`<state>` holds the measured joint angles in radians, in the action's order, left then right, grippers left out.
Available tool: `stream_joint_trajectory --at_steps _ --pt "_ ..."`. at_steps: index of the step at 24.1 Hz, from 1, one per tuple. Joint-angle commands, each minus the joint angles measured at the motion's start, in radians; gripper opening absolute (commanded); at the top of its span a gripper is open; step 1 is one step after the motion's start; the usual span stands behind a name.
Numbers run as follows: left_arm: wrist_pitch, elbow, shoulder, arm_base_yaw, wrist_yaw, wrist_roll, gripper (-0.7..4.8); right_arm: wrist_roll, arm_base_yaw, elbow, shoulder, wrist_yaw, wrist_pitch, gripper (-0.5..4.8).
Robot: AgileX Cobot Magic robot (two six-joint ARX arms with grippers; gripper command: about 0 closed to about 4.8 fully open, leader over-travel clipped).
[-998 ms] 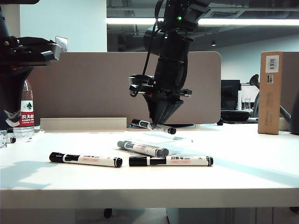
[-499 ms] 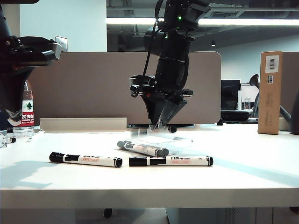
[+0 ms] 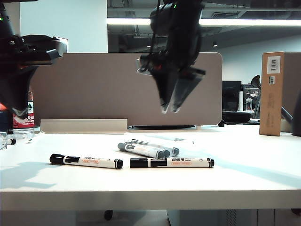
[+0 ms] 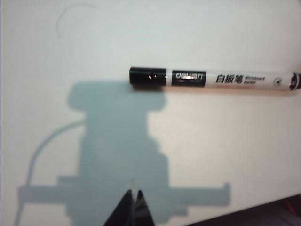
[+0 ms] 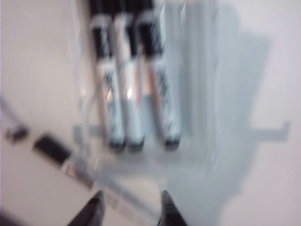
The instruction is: Pick up the markers scattered on the table and put them into the packaging box, making sure the markers fit the shape of the box's grooves.
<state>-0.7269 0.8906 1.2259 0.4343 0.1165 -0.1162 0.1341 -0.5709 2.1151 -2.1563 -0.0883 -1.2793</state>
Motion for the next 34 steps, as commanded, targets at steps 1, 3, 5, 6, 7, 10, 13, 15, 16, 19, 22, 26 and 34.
stream_joint_trajectory --at_steps 1,3,5,6,7,10,13,15,16,19,22,26,34 --pt "0.054 0.004 -0.003 0.001 0.003 0.012 -0.03 0.051 0.0 -0.1 0.099 -0.089 -0.097 2.13" --pt "0.068 0.004 -0.003 0.001 0.002 0.016 -0.03 0.082 0.0 -0.202 0.185 -0.082 -0.087 2.13" --pt "0.074 0.004 -0.003 0.001 0.0 0.045 -0.03 0.153 0.0 -0.346 0.286 -0.082 -0.028 2.13" --pt "0.081 0.004 -0.003 0.001 0.0 0.06 -0.03 0.227 0.0 -0.419 0.325 -0.082 0.017 2.36" --pt "0.085 0.004 -0.003 0.001 0.0 0.061 -0.03 0.321 0.001 -0.473 0.343 -0.081 0.054 3.4" --pt "0.089 0.004 -0.003 0.001 -0.001 0.075 -0.03 0.473 -0.001 -0.542 0.339 -0.087 0.113 4.14" --pt "0.085 0.004 -0.003 0.001 -0.001 0.079 -0.03 0.484 0.002 -0.579 0.324 -0.062 0.204 4.14" --pt "0.083 0.004 -0.003 0.001 0.0 0.079 -0.03 0.503 0.002 -0.581 0.303 -0.021 0.216 4.14" --pt "0.083 0.004 -0.003 0.001 0.0 0.079 -0.03 0.507 0.003 -0.584 0.297 -0.022 0.22 4.14" --pt "0.081 0.004 -0.003 0.001 0.0 0.08 -0.03 0.507 0.005 -0.585 0.257 -0.022 0.227 4.13" --pt "0.086 0.004 -0.003 0.001 0.003 0.083 -0.03 0.507 0.005 -0.585 0.221 -0.026 0.238 3.72" --pt "0.087 0.004 -0.003 0.001 0.003 0.084 -0.03 0.506 0.006 -0.585 0.198 -0.026 0.257 3.68" --pt "0.094 0.004 -0.003 0.001 0.003 0.109 -0.02 0.502 0.006 -0.585 0.183 -0.022 0.287 2.6"
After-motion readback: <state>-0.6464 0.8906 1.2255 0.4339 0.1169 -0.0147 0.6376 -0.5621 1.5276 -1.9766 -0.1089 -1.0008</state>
